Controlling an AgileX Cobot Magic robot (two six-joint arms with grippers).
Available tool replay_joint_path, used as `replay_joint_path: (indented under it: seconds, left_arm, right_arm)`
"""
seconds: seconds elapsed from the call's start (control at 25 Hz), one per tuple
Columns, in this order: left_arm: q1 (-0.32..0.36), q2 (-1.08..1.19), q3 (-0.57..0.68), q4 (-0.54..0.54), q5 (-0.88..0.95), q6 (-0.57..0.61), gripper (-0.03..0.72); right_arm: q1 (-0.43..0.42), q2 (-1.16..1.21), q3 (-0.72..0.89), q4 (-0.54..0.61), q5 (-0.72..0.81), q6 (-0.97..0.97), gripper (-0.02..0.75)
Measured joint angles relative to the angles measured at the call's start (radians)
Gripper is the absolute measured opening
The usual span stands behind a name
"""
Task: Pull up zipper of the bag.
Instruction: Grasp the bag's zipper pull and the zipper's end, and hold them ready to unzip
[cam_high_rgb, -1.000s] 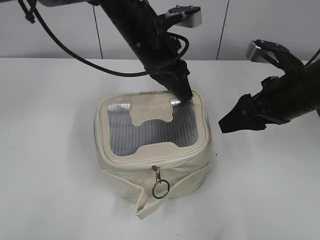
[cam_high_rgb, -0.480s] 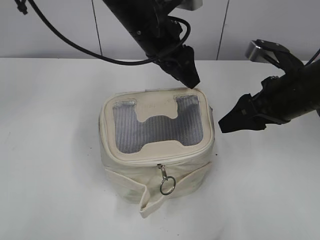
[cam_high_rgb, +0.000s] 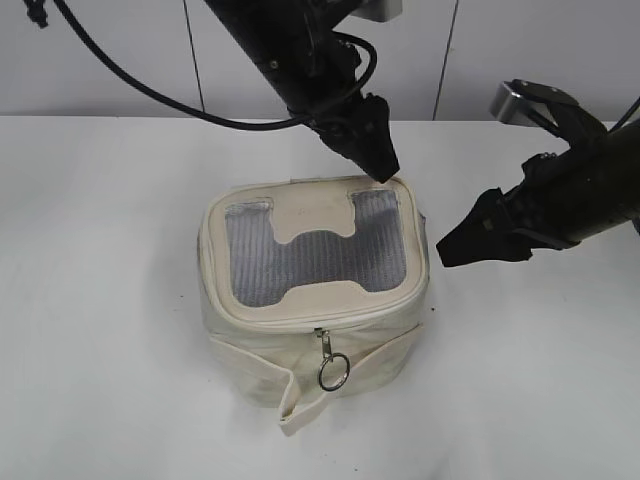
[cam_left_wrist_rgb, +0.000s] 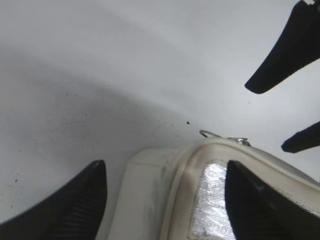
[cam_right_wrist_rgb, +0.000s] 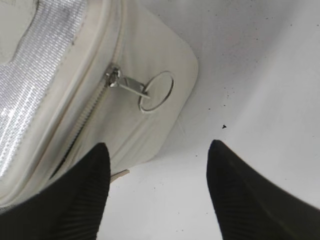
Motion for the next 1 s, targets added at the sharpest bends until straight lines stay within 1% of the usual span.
replay_joint_path:
  seconds: [0.24, 0.36, 0.44, 0.52, 0.56, 0.6, 0.68, 0.72, 0.76, 0.92, 1.0]
  left_arm:
    - [0.0, 0.033, -0.001, 0.004, 0.0, 0.0, 0.559]
    - [0.0, 0.054, -0.001, -0.015, 0.028, 0.0, 0.558]
    - [0.0, 0.069, -0.003, -0.024, 0.04, 0.0, 0.538]
    - [-0.002, 0.078, -0.005, -0.033, 0.046, 0.0, 0.47]
    - [-0.003, 0.08, -0.006, -0.038, 0.048, 0.0, 0.414]
    - [-0.004, 0.08, -0.006, -0.041, 0.052, 0.0, 0.356]
    - [-0.006, 0.08, -0.008, -0.035, 0.053, 0.0, 0.187]
    - [-0.006, 0.08, -0.008, -0.032, 0.055, -0.001, 0.121]
    - [-0.006, 0.08, -0.008, -0.032, 0.063, -0.002, 0.079]
    - [-0.006, 0.08, -0.008, -0.032, 0.067, -0.004, 0.078]
    - [-0.006, 0.079, -0.008, -0.031, 0.067, -0.004, 0.078]
  right_arm:
    - [0.0, 0.0, 0.0, 0.0, 0.009, 0.0, 0.48]
    - [0.0, 0.0, 0.0, 0.0, 0.011, 0.0, 0.48]
    - [0.0, 0.0, 0.0, 0.0, 0.012, 0.0, 0.48]
    - [0.0, 0.0, 0.0, 0.0, 0.014, 0.0, 0.48]
    - [0.0, 0.0, 0.0, 0.0, 0.014, 0.0, 0.48]
    - [0.0, 0.0, 0.0, 0.0, 0.015, 0.0, 0.48]
    - [0.0, 0.0, 0.0, 0.0, 0.015, 0.0, 0.48]
    - [0.0, 0.0, 0.0, 0.001, 0.015, 0.0, 0.48]
    - [0.0, 0.0, 0.0, 0.003, 0.015, 0.0, 0.48]
    - [0.0, 0.0, 0.0, 0.002, -0.008, -0.009, 0.48]
    - [0.0, 0.0, 0.0, -0.017, -0.04, -0.016, 0.48]
